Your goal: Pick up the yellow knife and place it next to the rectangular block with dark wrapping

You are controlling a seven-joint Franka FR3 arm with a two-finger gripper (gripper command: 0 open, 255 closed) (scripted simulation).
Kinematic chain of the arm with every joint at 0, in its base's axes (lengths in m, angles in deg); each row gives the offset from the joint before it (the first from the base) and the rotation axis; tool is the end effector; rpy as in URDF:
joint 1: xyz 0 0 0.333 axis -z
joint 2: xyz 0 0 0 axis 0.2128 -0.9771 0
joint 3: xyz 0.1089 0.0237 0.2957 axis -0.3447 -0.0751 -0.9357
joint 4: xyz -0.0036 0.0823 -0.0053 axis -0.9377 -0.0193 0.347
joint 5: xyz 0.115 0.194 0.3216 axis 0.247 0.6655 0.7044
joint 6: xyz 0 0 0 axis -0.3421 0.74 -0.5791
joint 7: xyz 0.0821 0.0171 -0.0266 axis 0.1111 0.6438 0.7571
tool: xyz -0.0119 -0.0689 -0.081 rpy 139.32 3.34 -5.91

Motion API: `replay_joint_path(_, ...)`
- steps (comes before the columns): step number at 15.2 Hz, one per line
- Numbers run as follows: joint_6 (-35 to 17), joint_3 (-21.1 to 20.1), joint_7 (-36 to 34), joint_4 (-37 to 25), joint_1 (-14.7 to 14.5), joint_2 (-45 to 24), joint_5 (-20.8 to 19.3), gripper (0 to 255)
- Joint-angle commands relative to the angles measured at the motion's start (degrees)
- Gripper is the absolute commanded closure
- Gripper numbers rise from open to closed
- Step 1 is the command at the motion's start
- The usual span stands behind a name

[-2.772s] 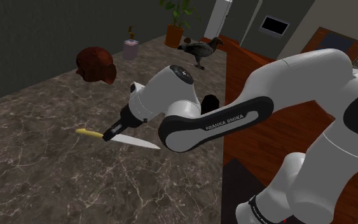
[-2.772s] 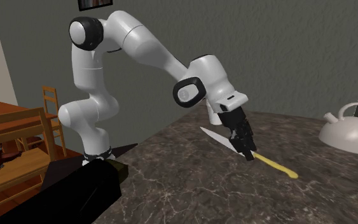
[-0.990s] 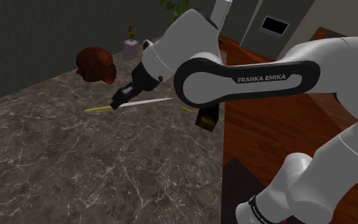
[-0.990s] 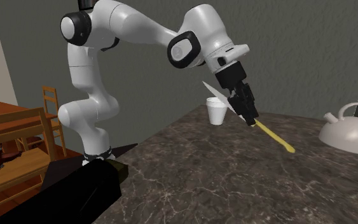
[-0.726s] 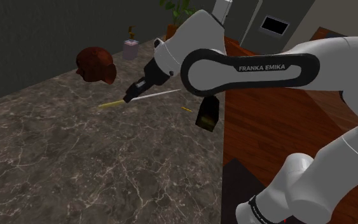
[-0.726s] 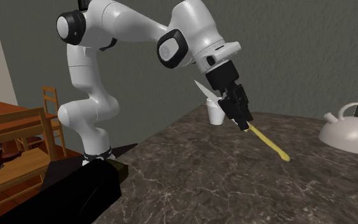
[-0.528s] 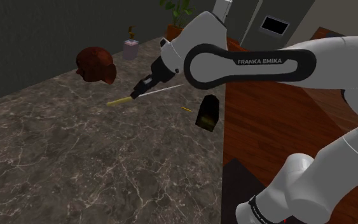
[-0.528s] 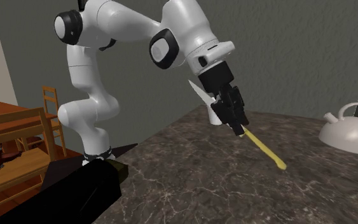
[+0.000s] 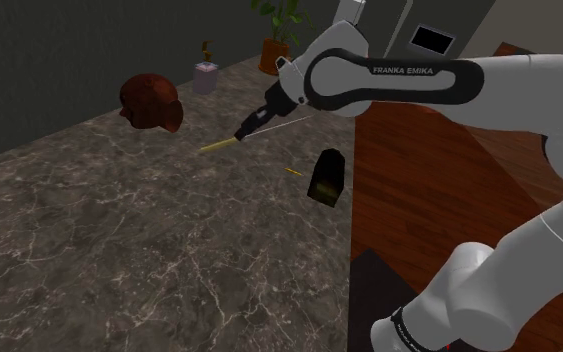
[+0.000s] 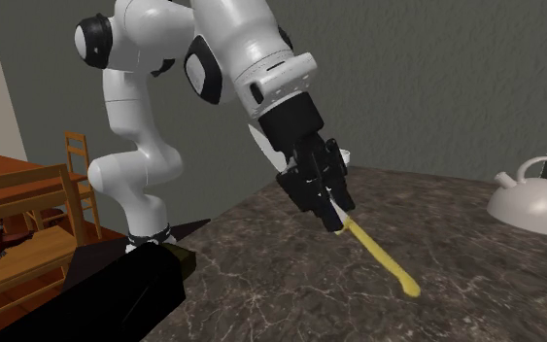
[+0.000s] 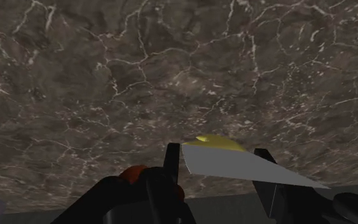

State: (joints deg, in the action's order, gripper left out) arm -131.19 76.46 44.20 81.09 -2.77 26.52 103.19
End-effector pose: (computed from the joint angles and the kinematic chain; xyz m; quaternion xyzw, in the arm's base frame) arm 0.5344 0.1772 0.5286 -0.9349 -0.2352 -0.2343 0.1251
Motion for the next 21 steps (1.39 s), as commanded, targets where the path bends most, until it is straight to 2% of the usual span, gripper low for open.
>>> replay_joint_path(1,1.21,1.87,3.86,-0.62,1.14,-0.3,1.54,255)
replay_joint_path(10,7.69,8.96,17.79,-7.54,6.54,-5.2,6.73,255)
replay_joint_path(21,0.61,8.6,22.3,-2.06,6.25,-7.46,10.43,255)
